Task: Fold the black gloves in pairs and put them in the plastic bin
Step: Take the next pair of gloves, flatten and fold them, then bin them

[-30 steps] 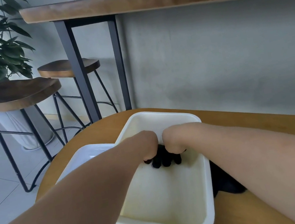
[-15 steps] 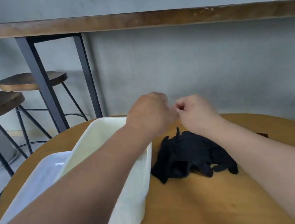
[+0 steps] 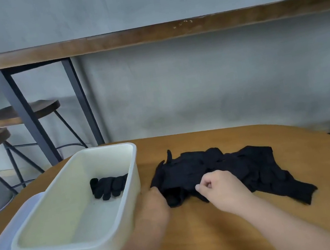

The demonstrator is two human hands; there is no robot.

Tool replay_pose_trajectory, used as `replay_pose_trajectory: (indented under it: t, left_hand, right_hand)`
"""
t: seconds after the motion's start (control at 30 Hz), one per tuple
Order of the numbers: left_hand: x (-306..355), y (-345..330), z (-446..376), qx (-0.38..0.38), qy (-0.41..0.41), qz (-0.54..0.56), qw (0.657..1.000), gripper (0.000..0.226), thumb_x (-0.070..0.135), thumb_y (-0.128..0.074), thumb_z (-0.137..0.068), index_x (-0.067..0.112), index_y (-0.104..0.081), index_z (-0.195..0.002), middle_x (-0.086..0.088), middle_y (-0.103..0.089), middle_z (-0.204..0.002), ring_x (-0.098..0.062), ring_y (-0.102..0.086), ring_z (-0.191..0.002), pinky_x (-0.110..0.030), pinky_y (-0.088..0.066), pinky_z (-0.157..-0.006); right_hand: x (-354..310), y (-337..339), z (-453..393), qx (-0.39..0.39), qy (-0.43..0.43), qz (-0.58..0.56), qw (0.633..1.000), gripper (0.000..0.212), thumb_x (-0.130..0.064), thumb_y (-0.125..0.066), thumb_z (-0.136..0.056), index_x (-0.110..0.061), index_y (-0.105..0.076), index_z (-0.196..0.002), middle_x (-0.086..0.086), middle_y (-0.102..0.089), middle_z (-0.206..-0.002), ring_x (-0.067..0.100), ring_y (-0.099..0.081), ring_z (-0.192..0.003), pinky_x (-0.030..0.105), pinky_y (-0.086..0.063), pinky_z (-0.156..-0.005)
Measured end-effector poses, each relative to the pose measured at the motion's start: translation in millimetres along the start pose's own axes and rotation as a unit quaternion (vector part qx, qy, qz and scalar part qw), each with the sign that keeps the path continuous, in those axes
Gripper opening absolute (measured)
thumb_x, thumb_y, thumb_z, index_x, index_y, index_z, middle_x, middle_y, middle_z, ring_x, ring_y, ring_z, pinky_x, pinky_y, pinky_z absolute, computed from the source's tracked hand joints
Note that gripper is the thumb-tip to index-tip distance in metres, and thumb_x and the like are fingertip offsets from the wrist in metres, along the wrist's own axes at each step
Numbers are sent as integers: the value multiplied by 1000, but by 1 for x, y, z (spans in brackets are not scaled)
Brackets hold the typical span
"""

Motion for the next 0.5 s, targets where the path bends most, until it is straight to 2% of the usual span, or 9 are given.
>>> replay_pose_trajectory:
  t: [0.03,0.07,0.1,0.13,0.2,0.3,0.4,0.5]
  left_hand:
    - [-2,1,-1,9,-7,26,1000,17,15,-60,-89,20,-62,-105,-6,-50,-84,-22,-50,-100,-33,-35,-76]
    - [0,6,4,4,-4,120,993,14,15,-60,-89,19,-63,-101,-3,-54,-91,-20,-50,-99,-30,-36,-78]
    - [3,11,7,32,-16,221,975,7,15,-59,-88,17,-61,-95,-2,-55,-96,-18,-49,-94,-27,-37,-78]
    - [4,17,7,96,-45,265,959,1,15,-58,-87,15,-57,-86,-1,-54,-97,-17,-49,-86,-22,-37,-73]
    - [7,33,14,164,-67,271,946,11,13,-58,-84,12,-50,-77,1,-52,-89,-15,-49,-73,-17,-35,-58]
    - [10,57,21,181,-124,292,931,8,18,-60,-83,17,-54,-79,4,-57,-70,-13,-53,-62,-21,-38,-50]
    - [11,82,26,186,-166,323,913,7,21,-61,-84,25,-56,-79,6,-63,-71,-13,-59,-70,-29,-50,-64]
    - [12,103,32,178,-176,380,890,11,20,-63,-86,27,-59,-79,9,-63,-73,-10,-59,-69,-25,-51,-66]
  right_hand:
    - [2,-1,2,-1,5,-7,1000,25,-37,-55,-95,-20,-66,-79,-8,-62,-67,12,-57,-61,30,-52,-62]
    - [3,-1,4,1,11,-11,1000,19,-36,-56,-94,-24,-66,-83,-9,-64,-72,11,-60,-65,30,-52,-63]
    - [1,0,5,3,19,-10,1000,13,-35,-57,-94,-27,-66,-91,-10,-64,-78,9,-60,-70,28,-51,-63]
    - [-1,2,7,11,32,-5,999,12,-36,-59,-93,-30,-65,-101,-12,-61,-85,7,-57,-74,25,-48,-61]
    - [-5,5,7,25,70,6,997,33,-37,-62,-92,-35,-54,-124,-16,-52,-101,3,-51,-77,21,-44,-65]
    - [-18,15,6,35,134,5,990,56,-36,-64,-91,-39,-39,-141,-17,-41,-124,4,-52,-77,26,-49,-73]
    - [-30,27,1,24,164,18,986,56,-30,-65,-90,-35,-43,-142,-13,-42,-128,12,-56,-85,31,-51,-78]
    - [-38,36,-6,6,154,8,988,26,-27,-65,-91,-24,-64,-116,-6,-54,-117,13,-54,-85,30,-48,-79]
Point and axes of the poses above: each hand's wrist, its own z-axis away from the middle knuckle, its own y-axis out of the back of the hand, x = y × z, the point moved 1 cm from there along -z, towards the middle knuckle
